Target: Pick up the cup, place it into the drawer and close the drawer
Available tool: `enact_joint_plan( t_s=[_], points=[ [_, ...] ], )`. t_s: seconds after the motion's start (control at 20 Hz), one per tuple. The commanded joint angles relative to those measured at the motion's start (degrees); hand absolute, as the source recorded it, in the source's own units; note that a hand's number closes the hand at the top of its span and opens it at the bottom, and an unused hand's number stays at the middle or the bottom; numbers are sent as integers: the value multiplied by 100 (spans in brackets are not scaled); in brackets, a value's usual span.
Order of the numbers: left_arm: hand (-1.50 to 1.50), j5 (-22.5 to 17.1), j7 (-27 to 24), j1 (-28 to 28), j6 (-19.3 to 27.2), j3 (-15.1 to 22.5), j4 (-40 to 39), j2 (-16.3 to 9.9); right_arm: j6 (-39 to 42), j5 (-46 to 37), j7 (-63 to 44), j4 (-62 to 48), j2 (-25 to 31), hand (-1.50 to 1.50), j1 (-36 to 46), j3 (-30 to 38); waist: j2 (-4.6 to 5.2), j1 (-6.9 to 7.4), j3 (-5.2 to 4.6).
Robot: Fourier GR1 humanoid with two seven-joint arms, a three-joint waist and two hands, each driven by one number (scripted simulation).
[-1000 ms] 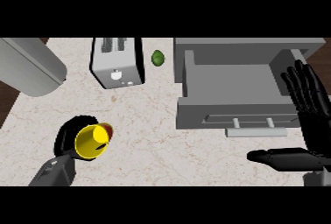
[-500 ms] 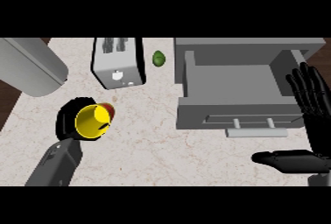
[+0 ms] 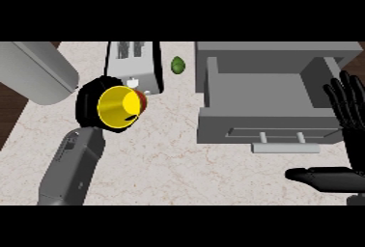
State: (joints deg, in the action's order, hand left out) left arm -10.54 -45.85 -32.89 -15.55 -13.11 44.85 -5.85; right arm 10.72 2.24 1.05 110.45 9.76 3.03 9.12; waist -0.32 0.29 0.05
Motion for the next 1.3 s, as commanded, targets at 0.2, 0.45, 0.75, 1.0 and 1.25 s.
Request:
enact_joint_plan(
  t_s=[0.2,0.45,0.75,1.0,1.25],
  points=[
    [150,238,1453,-790,1027,605,1289,565,-62,144,-579,479,91,-150,254,51,5,-58,-4],
    [150,161,2170,-1414,1625,1148,1414,578,140,197,-71,-151,194,-150,276,247,31,-79,-3],
    [150,-159,2434,-2279,2677,1860,800,583,-23,-74,80,-57,-113,-150,58,-33,42,-152,-3],
    [150,-301,2986,-3122,2616,1453,216,584,101,127,-117,-122,121,-150,339,176,48,-124,-4],
    [150,-828,2736,-3518,2911,1869,-784,584,189,137,-110,73,91,-150,156,87,68,-222,-3]
  ],
)
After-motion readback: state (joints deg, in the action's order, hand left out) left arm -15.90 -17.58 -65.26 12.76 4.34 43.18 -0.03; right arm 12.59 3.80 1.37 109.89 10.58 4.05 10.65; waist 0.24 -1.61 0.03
